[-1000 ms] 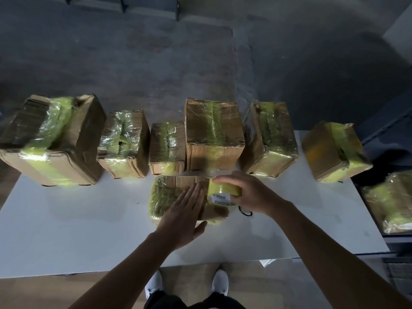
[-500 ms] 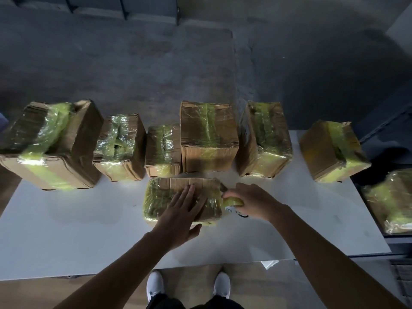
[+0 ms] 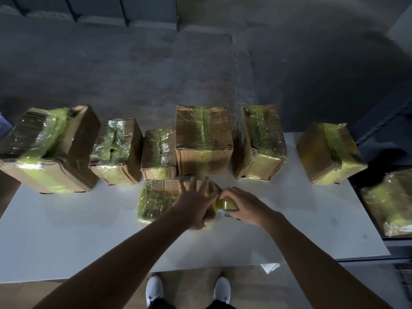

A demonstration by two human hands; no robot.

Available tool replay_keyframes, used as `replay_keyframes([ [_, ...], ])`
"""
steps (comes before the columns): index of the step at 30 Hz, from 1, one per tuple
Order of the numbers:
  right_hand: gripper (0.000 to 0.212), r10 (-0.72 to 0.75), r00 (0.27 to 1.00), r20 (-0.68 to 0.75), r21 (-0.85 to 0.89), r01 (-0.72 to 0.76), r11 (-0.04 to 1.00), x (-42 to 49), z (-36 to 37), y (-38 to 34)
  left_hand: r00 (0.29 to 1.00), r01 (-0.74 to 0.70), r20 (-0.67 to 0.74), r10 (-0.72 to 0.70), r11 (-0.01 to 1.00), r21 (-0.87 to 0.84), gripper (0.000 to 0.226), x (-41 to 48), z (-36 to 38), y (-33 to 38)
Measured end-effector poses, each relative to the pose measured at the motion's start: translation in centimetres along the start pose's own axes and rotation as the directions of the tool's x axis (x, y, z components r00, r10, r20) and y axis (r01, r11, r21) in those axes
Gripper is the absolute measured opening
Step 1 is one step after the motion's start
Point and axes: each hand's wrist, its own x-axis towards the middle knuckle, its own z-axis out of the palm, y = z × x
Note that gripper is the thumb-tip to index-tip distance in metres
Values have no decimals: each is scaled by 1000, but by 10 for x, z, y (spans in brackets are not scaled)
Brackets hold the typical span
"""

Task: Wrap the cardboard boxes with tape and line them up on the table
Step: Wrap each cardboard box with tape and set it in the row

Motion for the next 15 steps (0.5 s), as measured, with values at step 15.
replay_keyframes([
  [15, 50, -287, 867, -408, 120, 363, 924, 50, -64, -89, 852, -149, -490, -182, 814, -561, 90, -71, 9, -98],
])
